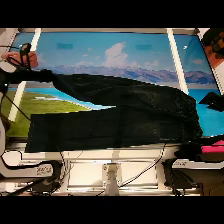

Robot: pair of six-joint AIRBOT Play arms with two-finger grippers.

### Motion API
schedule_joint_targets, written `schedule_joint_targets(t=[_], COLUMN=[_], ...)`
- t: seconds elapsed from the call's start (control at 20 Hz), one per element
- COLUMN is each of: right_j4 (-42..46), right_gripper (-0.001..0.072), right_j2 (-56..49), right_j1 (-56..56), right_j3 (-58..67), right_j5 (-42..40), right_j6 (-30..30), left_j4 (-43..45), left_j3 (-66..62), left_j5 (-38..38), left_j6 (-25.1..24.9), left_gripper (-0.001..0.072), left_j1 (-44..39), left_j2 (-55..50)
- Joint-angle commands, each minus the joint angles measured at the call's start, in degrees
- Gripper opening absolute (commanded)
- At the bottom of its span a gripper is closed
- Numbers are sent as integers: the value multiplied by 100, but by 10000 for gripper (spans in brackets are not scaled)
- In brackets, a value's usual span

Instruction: Fold the clothes and pants, and hang the long-sleeved shirts on hangers.

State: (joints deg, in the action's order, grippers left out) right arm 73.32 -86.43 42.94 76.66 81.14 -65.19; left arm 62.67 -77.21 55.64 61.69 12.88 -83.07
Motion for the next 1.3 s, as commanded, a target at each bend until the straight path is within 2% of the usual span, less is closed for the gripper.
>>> schedule_joint_targets(t=[0.0, 0.15, 0.3, 0.35, 0.4, 0.45, 0.5, 0.7, 0.9, 1.1, 1.25], right_j4=[-15, 0, -2, -2, -2, -2, -2, 0, -2, 0, 0], right_gripper=[540, 540, 540, 540, 540, 540, 540, 540, 540, 540, 540], right_j2=[-7, -7, -7, -4, -4, -4, -4, -7, -4, -7, -4], right_j1=[0, 0, 0, 0, 0, 0, -2, 0, 0, 0, 0], right_j3=[-470, -717, -730, -730, -730, -730, -730, -730, -730, -730, -730], right_j5=[13, -83, -168, -190, -238, -291, -326, -435, -546, -579, -619], right_j6=[210, 236, 234, 236, 236, 236, 236, 236, 236, 330, 343], left_j4=[1617, 2439, 2944, 2997, 3036, 3084, 3119, 3307, 3263, 2496, 1025], left_j3=[-109, -107, -107, -107, -107, -107, -107, -107, -107, -107, -105], left_j5=[525, 1521, 2424, 2730, 2953, 3016, 2994, 2699, 1414, 1792, 1947], left_j6=[874, 1340, 1410, 1416, 1416, 1419, 1421, 1725, 1961, 2024, 2402], left_gripper=[25, 25, 26, 48, 236, 527, 661, 637, 637, 637, 637], left_j1=[-33, -42, -39, -39, -39, -39, -39, -26, 114, 632, 1440], left_j2=[470, 444, 254, 197, 142, 103, 63, -46, -278, -772, -1067])
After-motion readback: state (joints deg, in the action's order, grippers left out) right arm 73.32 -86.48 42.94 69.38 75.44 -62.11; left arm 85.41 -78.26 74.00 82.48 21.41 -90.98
